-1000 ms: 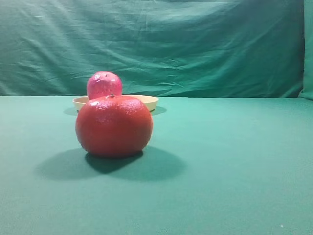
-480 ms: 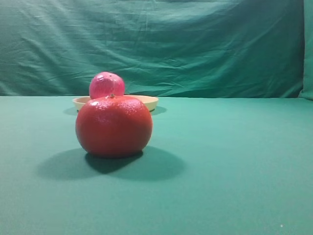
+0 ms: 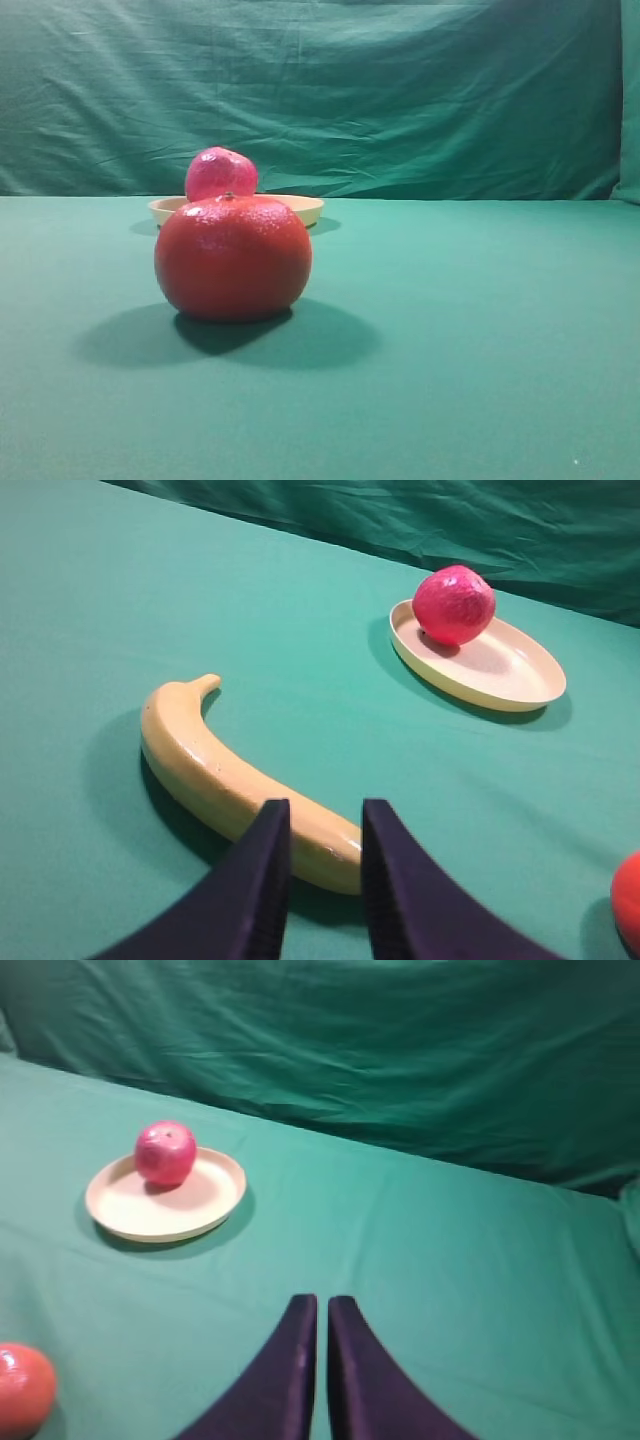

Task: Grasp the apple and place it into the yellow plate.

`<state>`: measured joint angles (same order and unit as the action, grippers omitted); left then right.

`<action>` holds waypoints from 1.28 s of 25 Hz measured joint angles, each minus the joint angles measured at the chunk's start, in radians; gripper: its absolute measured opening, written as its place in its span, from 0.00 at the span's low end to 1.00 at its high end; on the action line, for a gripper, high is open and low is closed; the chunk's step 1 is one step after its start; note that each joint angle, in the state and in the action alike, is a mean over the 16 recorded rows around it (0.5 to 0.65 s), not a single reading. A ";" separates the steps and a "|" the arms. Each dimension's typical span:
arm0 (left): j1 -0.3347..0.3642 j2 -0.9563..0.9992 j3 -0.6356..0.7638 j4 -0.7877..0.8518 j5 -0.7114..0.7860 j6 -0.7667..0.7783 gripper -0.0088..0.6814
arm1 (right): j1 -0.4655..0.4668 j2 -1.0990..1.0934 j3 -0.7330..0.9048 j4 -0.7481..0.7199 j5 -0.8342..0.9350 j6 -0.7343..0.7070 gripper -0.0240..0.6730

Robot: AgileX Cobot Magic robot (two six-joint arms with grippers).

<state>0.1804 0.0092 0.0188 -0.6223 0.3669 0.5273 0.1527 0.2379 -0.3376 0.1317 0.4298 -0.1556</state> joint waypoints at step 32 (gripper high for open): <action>0.000 0.000 0.000 0.000 0.000 0.000 0.24 | -0.041 -0.250 0.365 -0.015 -0.053 0.025 0.03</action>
<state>0.1804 0.0092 0.0188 -0.6223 0.3669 0.5273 0.1114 -0.0122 0.0270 0.1165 0.3770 -0.1306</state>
